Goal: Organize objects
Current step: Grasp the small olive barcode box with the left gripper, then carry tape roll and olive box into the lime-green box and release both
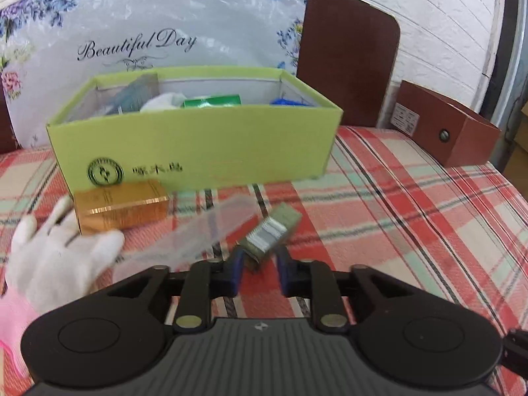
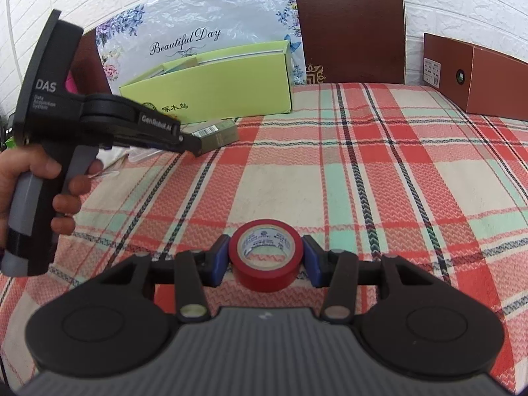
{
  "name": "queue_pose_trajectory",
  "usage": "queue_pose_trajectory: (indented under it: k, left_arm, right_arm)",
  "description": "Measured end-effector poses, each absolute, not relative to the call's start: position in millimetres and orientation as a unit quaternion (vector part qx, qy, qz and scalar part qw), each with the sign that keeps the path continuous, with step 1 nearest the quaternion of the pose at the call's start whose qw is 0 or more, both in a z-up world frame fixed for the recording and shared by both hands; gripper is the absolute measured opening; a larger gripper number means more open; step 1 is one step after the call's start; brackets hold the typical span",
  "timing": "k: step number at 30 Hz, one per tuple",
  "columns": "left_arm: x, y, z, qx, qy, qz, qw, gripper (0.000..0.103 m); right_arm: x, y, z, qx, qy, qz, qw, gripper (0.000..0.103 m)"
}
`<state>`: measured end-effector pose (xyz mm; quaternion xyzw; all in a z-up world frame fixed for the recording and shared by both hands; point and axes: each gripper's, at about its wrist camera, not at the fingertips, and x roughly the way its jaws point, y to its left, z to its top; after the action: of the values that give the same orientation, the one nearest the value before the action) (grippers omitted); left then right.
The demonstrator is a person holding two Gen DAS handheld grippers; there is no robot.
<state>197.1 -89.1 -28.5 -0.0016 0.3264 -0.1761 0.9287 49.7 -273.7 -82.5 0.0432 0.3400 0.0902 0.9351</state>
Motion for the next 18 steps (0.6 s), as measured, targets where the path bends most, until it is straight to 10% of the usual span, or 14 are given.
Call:
queue_pose_trajectory:
  k: [3, 7, 8, 10, 18]
  left_arm:
    - [209, -96, -25, 0.008, 0.314, -0.179, 0.932, 0.069]
    - [220, -112, -28, 0.054, 0.309, -0.193, 0.930, 0.069]
    - [222, -115, -31, 0.060, 0.320, -0.204, 0.923, 0.065]
    - [220, -118, -39, 0.072, 0.338, -0.221, 0.912, 0.025]
    - [156, -88, -41, 0.058, 0.378, -0.202, 0.901, 0.024]
  right_arm:
    - [49, -275, -83, 0.049, 0.340, 0.090, 0.935, 0.046]
    - [48, -276, -84, 0.054, 0.339, 0.088, 0.935, 0.046]
    - [48, -275, -83, 0.052, 0.340, 0.087, 0.935, 0.046]
    - [47, -275, -83, 0.048, 0.341, 0.089, 0.935, 0.046]
    - [35, -266, -82, 0.029, 0.343, 0.109, 0.933, 0.046]
